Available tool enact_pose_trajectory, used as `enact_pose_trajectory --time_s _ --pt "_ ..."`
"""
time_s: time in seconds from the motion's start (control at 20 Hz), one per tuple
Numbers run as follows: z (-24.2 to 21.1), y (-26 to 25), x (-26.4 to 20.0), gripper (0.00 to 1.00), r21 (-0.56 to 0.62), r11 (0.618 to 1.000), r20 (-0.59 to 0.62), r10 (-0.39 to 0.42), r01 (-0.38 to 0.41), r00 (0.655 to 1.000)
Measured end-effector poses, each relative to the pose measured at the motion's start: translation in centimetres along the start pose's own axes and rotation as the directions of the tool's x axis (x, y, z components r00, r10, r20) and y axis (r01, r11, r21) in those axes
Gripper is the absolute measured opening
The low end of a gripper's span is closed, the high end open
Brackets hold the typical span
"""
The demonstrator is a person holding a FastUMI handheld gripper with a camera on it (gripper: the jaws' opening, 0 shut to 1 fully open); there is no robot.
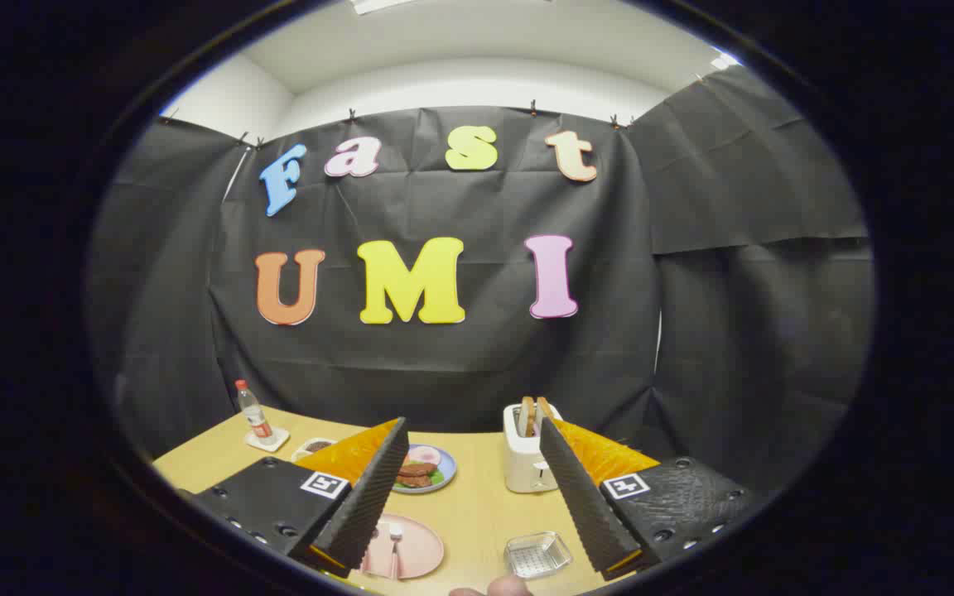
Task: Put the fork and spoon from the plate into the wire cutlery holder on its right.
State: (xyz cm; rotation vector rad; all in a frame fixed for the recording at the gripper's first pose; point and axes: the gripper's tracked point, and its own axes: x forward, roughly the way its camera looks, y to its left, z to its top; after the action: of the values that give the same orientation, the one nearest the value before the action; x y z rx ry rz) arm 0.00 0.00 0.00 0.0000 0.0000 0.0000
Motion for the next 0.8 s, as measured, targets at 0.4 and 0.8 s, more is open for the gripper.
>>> enact_pose_trajectory --time_s 0.4,0.8 --pt "0.5 1.6 -0.3 0.95 -0.035 0.999 0.021 0.033 -0.032 0.999" --pt "0.3 3.6 -0.1 0.95 -0.049 0.996 0.023 0.080 -0.079 0.997"
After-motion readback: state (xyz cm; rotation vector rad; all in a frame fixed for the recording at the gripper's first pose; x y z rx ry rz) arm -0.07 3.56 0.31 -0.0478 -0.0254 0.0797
